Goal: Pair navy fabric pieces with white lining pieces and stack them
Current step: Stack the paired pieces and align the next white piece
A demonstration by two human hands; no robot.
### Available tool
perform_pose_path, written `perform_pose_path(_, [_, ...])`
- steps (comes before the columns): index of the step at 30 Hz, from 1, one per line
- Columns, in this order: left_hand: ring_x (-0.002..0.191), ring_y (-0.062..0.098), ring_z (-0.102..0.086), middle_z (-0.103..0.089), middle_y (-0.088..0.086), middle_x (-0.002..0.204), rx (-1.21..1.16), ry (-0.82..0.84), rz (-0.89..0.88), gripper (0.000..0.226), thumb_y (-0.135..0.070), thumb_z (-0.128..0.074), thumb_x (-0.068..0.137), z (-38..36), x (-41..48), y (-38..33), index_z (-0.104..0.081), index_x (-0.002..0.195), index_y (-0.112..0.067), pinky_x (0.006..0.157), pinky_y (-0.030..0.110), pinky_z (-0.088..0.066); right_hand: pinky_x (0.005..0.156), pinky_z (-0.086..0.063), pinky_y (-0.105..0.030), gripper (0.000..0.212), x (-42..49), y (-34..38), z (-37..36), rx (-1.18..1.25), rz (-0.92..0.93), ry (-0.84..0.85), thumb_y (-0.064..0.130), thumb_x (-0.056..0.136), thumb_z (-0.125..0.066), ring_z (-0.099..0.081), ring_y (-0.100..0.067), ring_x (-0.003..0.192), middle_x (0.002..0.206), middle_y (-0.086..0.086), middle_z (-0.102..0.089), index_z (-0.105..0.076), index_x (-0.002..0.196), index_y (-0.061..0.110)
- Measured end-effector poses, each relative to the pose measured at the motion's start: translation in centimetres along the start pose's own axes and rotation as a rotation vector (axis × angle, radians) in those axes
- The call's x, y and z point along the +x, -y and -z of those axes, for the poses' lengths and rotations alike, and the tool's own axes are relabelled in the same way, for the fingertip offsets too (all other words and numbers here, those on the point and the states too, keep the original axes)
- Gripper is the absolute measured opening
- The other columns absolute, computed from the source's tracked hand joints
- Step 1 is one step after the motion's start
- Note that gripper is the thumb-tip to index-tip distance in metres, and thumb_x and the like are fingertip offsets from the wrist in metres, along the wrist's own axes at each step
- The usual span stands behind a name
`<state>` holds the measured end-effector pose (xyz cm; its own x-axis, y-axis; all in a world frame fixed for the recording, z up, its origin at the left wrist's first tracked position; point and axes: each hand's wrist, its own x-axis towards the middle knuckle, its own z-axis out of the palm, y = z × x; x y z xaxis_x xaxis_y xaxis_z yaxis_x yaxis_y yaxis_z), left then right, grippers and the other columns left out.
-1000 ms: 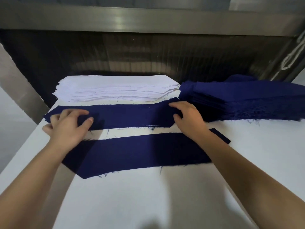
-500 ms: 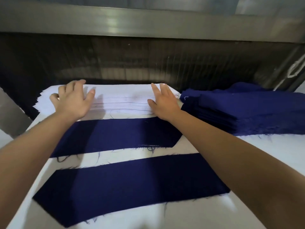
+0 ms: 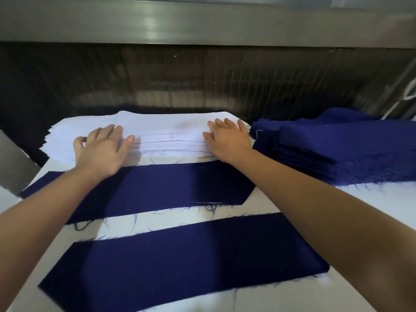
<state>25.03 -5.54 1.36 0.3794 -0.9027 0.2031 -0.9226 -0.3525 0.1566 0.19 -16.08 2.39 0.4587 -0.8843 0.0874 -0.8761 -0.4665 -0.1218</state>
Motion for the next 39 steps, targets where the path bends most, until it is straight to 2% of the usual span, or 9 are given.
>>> perform_pose_path(4, [0.130, 0.031, -0.036, -0.046, 0.008, 0.143, -0.032, -0.091, -0.031, 0.044, -0.043, -0.033, 0.101, 0.2, -0.2, -0.1, -0.056, 0.120, -0.010, 0.100, 0.038, -0.016, 0.116, -0.005, -0.044, 0.037, -0.1, 0.3, 0.5, -0.075, 0.026, 0.007, 0.027, 0.097, -0.030, -0.030, -0.021, 0.134, 0.133, -0.001, -0.048, -0.046, 0.128, 0.015])
perform_pose_path(8, [0.125, 0.035, -0.039, -0.049, 0.012, 0.139, -0.055, -0.214, -0.076, 0.039, -0.037, -0.049, 0.097, 0.7, -0.7, 0.1, -0.056, 0.123, -0.008, 0.097, 0.038, -0.016, 0.110, -0.018, -0.036, 0.030, -0.3, 0.1, 1.3, -0.163, 0.000, -0.118, 0.016, 0.093, -0.040, -0.047, -0.023, 0.110, 0.072, 0.001, -0.047, -0.040, 0.064, 0.023])
perform_pose_path(15, [0.107, 0.036, -0.049, -0.067, 0.013, 0.112, 0.039, -0.470, -0.185, 0.016, -0.016, -0.059, 0.094, 2.2, -1.5, 1.6, -0.070, 0.104, -0.009, 0.085, 0.041, -0.014, 0.090, -0.030, -0.036, 0.013, 0.2, -0.2, 1.7, -0.163, 0.103, -0.133, 0.014, 0.094, -0.043, -0.044, -0.027, 0.112, 0.109, -0.003, -0.056, -0.053, 0.099, 0.019])
perform_pose_path(18, [0.102, 0.033, -0.047, -0.069, 0.012, 0.104, 0.058, -0.508, -0.194, 0.023, -0.023, -0.054, 0.098, 2.5, -1.7, 2.2, -0.072, 0.098, -0.009, 0.083, 0.041, -0.014, 0.091, -0.031, -0.036, 0.019, 0.0, -0.3, 1.6, -0.204, 0.089, -0.134, 0.014, 0.095, -0.041, -0.046, -0.026, 0.107, 0.098, -0.003, -0.057, -0.045, 0.079, 0.021])
perform_pose_path(23, [0.099, 0.033, -0.046, -0.068, 0.013, 0.101, 0.042, -0.526, -0.204, 0.025, -0.027, -0.055, 0.097, 2.3, -2.3, 2.6, -0.071, 0.096, -0.009, 0.080, 0.044, -0.019, 0.077, -0.027, -0.030, 0.020, 0.1, -0.4, 2.0, -0.206, 0.079, -0.262, 0.003, 0.084, -0.050, -0.036, -0.020, 0.085, 0.085, -0.002, -0.054, -0.054, 0.080, 0.022])
perform_pose_path(27, [0.099, 0.034, -0.047, -0.070, 0.013, 0.096, 0.024, -0.526, -0.235, 0.017, -0.023, -0.061, 0.094, 1.9, -3.4, 3.3, -0.072, 0.094, -0.009, 0.081, 0.043, -0.016, 0.069, -0.038, -0.030, 0.008, -0.1, -0.9, 3.1, 0.105, -0.021, -0.252, 0.018, 0.088, -0.062, -0.052, -0.019, 0.091, 0.102, 0.001, -0.057, -0.069, 0.090, 0.017])
perform_pose_path(32, [0.094, 0.036, -0.048, -0.071, 0.010, 0.091, -0.035, -0.526, -0.244, 0.008, -0.016, -0.066, 0.091, 0.9, -5.4, 4.7, -0.073, 0.092, -0.011, 0.078, 0.054, -0.036, 0.066, -0.044, -0.030, 0.009, -1.4, -2.0, 3.9, 0.326, -0.072, -0.307, 0.014, 0.089, -0.059, -0.058, -0.016, 0.085, 0.105, 0.002, -0.057, -0.057, 0.081, 0.017])
perform_pose_path(36, [0.076, 0.033, -0.054, -0.069, 0.011, 0.084, -0.121, -0.569, -0.281, 0.012, -0.018, -0.065, 0.090, 0.8, -7.6, 5.6, -0.074, 0.085, -0.011, 0.071, 0.048, -0.040, 0.045, -0.050, -0.034, 0.015, -3.6, -2.1, 4.1, 0.637, -0.088, -0.369, 0.009, 0.098, -0.038, -0.059, -0.021, 0.052, 0.086, -0.011, -0.059, -0.041, 0.086, 0.017])
perform_pose_path(39, [0.081, -0.001, -0.055, -0.062, 0.007, 0.089, -0.302, -0.532, -0.237, 0.009, -0.015, -0.066, 0.087, 0.9, -10.3, 5.2, -0.074, 0.090, -0.011, 0.065, 0.027, -0.044, 0.046, -0.048, -0.031, 0.014, -5.9, -2.4, 3.5, 0.803, -0.063, -0.347, 0.005, 0.095, -0.033, -0.062, -0.024, 0.066, 0.090, -0.013, -0.056, -0.043, 0.099, 0.014])
